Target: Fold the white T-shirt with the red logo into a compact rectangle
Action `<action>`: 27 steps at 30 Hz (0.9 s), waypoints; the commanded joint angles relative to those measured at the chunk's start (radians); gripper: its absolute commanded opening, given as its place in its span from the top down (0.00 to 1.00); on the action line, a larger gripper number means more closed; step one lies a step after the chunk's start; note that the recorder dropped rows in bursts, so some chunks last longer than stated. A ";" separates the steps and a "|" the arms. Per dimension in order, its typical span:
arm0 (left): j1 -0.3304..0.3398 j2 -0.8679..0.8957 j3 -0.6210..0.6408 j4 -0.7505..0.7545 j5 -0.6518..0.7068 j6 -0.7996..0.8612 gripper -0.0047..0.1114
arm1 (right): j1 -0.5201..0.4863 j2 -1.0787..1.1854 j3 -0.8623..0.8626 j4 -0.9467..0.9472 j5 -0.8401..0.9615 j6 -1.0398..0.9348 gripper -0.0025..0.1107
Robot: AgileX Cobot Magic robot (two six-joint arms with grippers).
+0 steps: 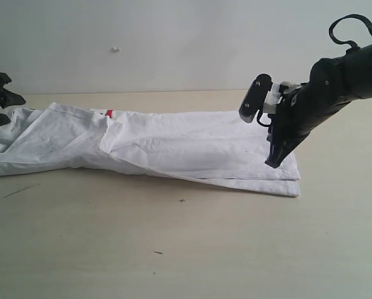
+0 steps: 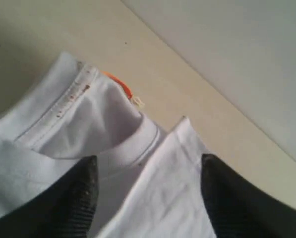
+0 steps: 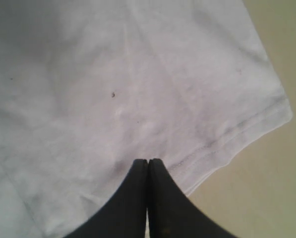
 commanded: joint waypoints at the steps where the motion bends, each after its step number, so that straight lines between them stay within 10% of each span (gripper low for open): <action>1: 0.031 -0.021 -0.005 0.171 0.182 -0.079 0.45 | -0.003 0.014 0.005 0.054 -0.006 -0.002 0.98; 8: -0.017 0.003 0.011 0.422 0.246 -0.136 0.96 | -0.003 0.064 0.005 0.079 -0.014 0.000 0.98; 27: -0.028 0.056 0.013 1.100 0.397 -0.585 0.96 | -0.003 0.113 0.005 0.068 0.222 -0.213 0.98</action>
